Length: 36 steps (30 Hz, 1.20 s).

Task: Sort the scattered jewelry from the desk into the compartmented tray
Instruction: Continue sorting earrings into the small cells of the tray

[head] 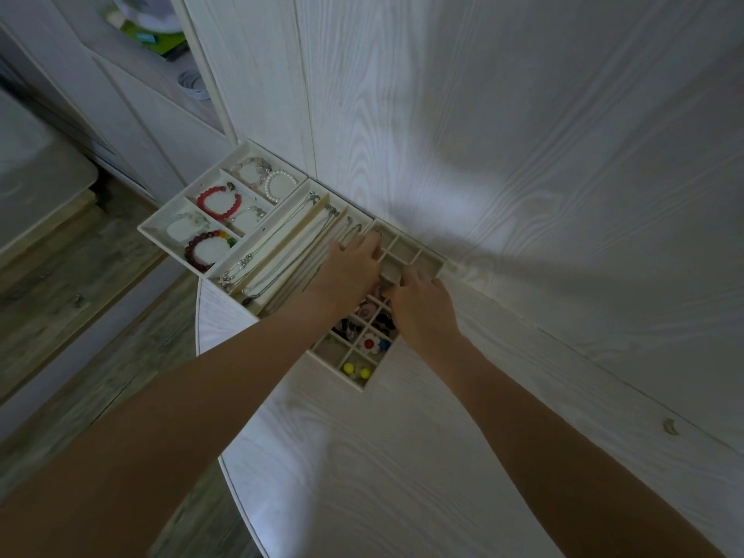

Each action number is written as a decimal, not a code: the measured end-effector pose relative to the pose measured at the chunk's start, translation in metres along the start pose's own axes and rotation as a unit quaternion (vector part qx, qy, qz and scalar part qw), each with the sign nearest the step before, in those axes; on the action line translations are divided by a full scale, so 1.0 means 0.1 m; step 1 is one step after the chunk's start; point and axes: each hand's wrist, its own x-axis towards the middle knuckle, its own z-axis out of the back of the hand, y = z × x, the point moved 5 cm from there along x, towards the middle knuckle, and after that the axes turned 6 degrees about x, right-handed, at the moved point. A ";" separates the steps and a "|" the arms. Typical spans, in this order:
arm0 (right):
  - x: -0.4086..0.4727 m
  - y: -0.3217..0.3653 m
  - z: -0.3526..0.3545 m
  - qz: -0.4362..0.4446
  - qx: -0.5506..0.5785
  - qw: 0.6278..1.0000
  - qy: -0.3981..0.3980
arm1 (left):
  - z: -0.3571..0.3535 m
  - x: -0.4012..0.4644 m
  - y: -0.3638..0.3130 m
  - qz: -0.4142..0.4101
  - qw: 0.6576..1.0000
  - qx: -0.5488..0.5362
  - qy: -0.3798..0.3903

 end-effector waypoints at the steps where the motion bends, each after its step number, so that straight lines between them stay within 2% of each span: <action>1: 0.00 -0.01 0.00 0.003 0.001 1.000 0.003 | 0.00 -0.01 -0.01 -0.001 1.000 0.017 -0.007; 5: -0.02 -0.04 -0.01 0.019 0.009 1.000 0.009 | 0.05 -0.04 -0.07 -0.026 0.998 0.058 -0.026; 9: -0.06 -0.05 -0.07 0.019 0.009 1.000 0.004 | 0.08 -0.06 -0.12 -0.059 0.996 0.074 0.003; 16: -0.09 -0.07 -0.04 0.026 0.012 1.000 -0.006 | 0.08 -0.10 -0.12 -0.024 0.993 0.108 0.033; 25: -0.07 -0.11 -0.04 0.022 0.017 1.000 -0.006 | 0.07 -0.12 -0.16 0.001 0.995 0.095 -0.009; 32: -0.06 -0.10 -0.02 0.023 0.021 1.000 -0.007 | 0.04 0.00 -0.05 0.041 0.996 0.035 0.071; 36: -0.04 -0.09 -0.01 0.020 0.017 1.000 -0.002 | 0.05 0.14 -0.07 0.026 0.991 0.056 0.118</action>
